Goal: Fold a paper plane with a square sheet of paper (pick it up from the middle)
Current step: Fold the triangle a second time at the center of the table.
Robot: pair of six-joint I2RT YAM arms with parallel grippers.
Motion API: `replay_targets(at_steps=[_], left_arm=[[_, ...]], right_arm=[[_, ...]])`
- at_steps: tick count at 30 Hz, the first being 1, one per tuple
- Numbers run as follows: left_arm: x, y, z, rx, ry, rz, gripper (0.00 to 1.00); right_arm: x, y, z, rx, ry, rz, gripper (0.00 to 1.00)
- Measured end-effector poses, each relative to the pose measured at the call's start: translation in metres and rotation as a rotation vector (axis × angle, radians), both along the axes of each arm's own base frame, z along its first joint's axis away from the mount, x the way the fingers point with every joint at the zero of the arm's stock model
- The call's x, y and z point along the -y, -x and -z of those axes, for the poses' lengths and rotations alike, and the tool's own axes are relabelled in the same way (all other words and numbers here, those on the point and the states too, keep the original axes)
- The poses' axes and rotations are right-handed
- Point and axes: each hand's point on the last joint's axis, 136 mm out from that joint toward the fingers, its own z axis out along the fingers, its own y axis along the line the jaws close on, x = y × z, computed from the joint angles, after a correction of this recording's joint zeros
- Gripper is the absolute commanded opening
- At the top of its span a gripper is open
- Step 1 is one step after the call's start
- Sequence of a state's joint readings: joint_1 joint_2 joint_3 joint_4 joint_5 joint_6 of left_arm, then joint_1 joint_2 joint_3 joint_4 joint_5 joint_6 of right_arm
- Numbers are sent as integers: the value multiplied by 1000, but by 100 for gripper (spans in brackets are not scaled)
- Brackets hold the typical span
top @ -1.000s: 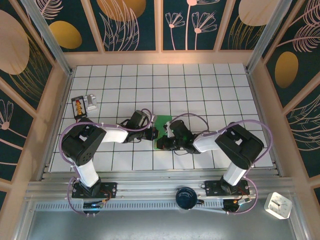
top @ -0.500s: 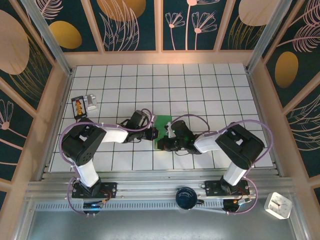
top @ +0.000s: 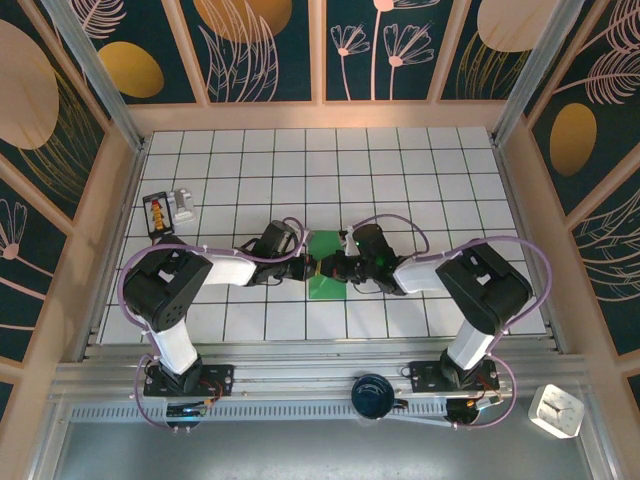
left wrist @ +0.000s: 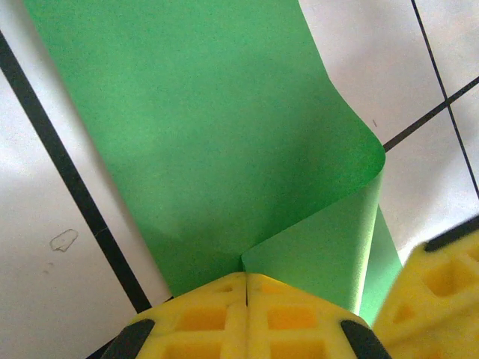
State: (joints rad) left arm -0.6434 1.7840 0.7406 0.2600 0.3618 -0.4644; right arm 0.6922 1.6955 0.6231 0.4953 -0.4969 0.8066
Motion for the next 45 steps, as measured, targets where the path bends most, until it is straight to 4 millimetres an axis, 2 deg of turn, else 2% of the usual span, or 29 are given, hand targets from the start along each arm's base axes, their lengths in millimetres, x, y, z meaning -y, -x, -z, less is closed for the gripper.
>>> replay_targets(at_steps=[8,16,19,26,29,32,36,42,45], left_arm=[[0,0,0,0,0,0,0],[0,0,0,1,0,0,0],[1,-1,-1,-2,-2,0,8],[0,3,-10,-16,-7,-15,38],[-10,7,-20,-22,-8,-53,42],[-16,15,-35,-17,24,-76,40],[-19,35,-47,-40,76,-81,25],[2,80,-37,-154,113,36,8],[8,89,-26,-202,105,67,5]], right_arm=[[14,-6,29,-52,66,28,0],[15,-6,30,-55,62,27,0],[15,-6,31,-55,61,28,0],[16,-5,31,-45,57,27,0],[16,-6,31,-44,56,27,0],[16,-6,31,-44,56,27,0],[16,-5,31,-44,56,27,0],[16,-6,31,-41,57,25,0],[16,-6,31,-36,59,21,0]])
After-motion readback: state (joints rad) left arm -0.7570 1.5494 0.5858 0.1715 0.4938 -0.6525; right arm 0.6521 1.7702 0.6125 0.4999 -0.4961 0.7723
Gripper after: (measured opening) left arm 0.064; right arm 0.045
